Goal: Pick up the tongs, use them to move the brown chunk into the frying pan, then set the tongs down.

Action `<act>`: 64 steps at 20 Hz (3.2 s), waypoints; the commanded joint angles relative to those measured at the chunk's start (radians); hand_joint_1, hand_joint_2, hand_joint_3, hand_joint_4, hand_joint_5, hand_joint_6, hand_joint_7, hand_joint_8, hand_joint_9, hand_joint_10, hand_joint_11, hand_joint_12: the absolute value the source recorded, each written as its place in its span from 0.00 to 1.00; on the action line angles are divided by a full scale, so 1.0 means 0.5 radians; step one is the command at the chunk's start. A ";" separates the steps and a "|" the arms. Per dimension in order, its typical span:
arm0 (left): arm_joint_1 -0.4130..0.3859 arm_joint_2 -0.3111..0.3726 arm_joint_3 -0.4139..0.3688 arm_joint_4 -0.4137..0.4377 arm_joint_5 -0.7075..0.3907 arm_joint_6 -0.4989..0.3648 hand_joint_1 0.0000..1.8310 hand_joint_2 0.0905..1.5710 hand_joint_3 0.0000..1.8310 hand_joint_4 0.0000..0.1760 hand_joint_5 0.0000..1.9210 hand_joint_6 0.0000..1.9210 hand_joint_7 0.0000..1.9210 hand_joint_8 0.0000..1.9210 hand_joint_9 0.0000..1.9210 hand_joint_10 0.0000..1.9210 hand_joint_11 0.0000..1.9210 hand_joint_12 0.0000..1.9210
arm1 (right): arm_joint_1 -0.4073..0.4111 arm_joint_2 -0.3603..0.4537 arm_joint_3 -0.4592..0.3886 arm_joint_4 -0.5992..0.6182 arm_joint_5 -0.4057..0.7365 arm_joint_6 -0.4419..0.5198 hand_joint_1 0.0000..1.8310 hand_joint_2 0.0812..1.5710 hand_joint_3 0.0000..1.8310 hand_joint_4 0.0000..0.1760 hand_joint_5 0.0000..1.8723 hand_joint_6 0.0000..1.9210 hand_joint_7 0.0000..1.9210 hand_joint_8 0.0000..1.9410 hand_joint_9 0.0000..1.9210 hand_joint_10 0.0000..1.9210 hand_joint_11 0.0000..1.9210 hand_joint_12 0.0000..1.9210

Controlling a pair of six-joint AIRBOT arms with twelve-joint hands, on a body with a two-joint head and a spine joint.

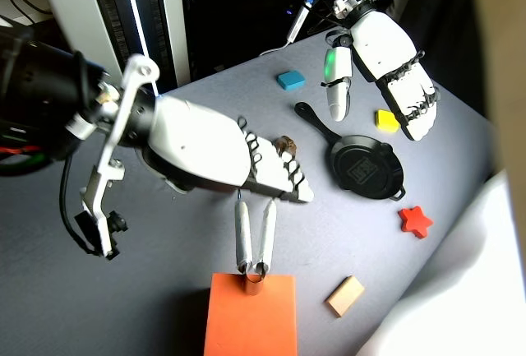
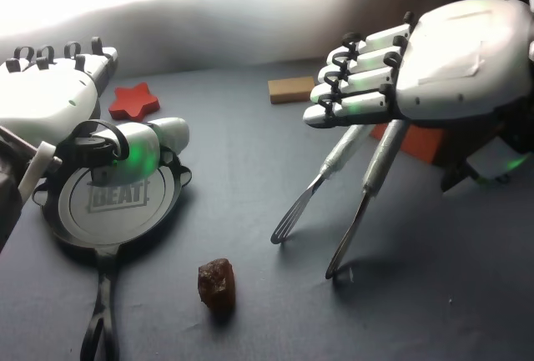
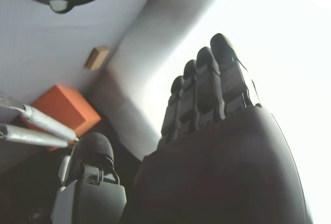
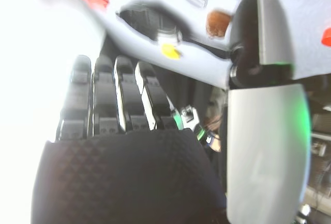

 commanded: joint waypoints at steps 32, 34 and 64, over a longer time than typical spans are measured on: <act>0.031 0.019 -0.071 0.159 -0.176 -0.079 0.00 0.77 0.00 0.01 0.00 0.00 0.06 0.00 0.07 0.00 0.00 0.24 | -0.211 -0.688 0.647 -0.997 -0.229 0.795 0.54 0.55 0.00 0.00 0.00 0.00 0.00 0.00 0.00 0.00 0.00 0.00; 0.031 0.019 -0.073 0.159 -0.176 -0.082 0.00 0.77 0.00 0.05 0.00 0.00 0.06 0.00 0.07 0.00 0.00 0.25 | -0.223 -0.712 0.676 -0.996 -0.235 0.791 0.55 0.55 0.00 0.00 0.00 0.00 0.00 0.00 0.00 0.00 0.00 0.00; 0.092 0.048 -0.107 0.106 -0.282 -0.074 0.00 0.77 0.00 0.05 0.03 0.01 0.07 0.00 0.08 0.00 0.00 0.28 | -0.216 -0.737 0.712 -0.996 -0.225 0.841 0.59 0.71 0.01 0.00 0.41 0.26 0.53 0.07 0.38 0.38 0.23 0.81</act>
